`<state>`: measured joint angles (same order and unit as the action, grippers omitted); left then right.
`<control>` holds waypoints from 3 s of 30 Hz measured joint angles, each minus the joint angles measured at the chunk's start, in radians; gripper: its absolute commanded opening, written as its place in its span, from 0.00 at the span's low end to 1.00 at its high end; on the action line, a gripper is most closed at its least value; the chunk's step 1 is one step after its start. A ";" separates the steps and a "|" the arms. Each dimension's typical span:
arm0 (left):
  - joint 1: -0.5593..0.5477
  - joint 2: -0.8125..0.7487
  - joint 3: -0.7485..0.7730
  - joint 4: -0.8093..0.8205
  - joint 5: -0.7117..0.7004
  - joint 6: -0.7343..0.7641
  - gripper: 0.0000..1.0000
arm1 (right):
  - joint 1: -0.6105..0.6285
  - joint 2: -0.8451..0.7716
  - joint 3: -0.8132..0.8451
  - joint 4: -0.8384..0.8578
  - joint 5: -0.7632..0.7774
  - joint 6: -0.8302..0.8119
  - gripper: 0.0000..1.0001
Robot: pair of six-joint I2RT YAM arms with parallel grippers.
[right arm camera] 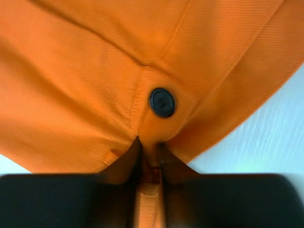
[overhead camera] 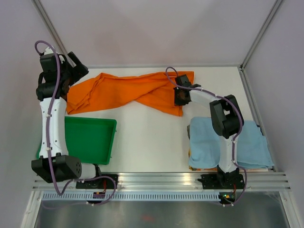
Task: Fold and stack the trousers
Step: Flatten the trousers out
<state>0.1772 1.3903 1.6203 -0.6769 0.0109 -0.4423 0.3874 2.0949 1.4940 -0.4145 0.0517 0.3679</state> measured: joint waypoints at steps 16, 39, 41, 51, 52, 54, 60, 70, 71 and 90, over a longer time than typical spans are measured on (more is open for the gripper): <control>-0.063 -0.084 -0.265 -0.022 -0.001 0.111 1.00 | -0.432 -0.235 -0.045 -0.087 0.115 -0.098 0.00; -0.423 0.309 -0.340 0.047 -0.115 0.269 0.87 | -0.438 -0.468 0.024 -0.222 -0.037 -0.249 0.79; -0.421 0.336 -0.327 0.053 -0.124 0.289 0.87 | -0.426 -0.484 0.023 -0.211 -0.053 -0.249 0.79; -0.457 0.467 -0.311 0.098 -0.159 0.380 0.59 | -0.396 -0.455 -0.063 -0.198 -0.092 -0.234 0.80; -0.465 0.473 -0.312 0.102 -0.169 0.385 0.49 | -0.396 -0.454 -0.067 -0.198 -0.095 -0.233 0.80; -0.476 0.489 -0.311 0.111 -0.201 0.395 0.38 | -0.396 -0.452 -0.069 -0.193 -0.100 -0.230 0.80; -0.475 0.526 -0.278 0.106 -0.332 0.406 0.02 | -0.396 -0.451 -0.073 -0.179 -0.100 -0.230 0.80; -0.146 0.472 0.141 0.104 -0.232 0.327 0.02 | -0.396 -0.448 -0.093 -0.168 -0.100 -0.223 0.80; -0.121 0.467 0.201 0.109 -0.217 0.314 0.06 | -0.396 -0.447 -0.093 -0.164 -0.100 -0.221 0.80; -0.061 0.407 0.019 0.047 -0.209 0.082 0.99 | -0.396 -0.410 -0.106 -0.134 -0.134 -0.188 0.81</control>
<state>0.1162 1.7969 1.6390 -0.6304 -0.1982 -0.3599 -0.0082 1.6844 1.3876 -0.5484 -0.0826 0.1795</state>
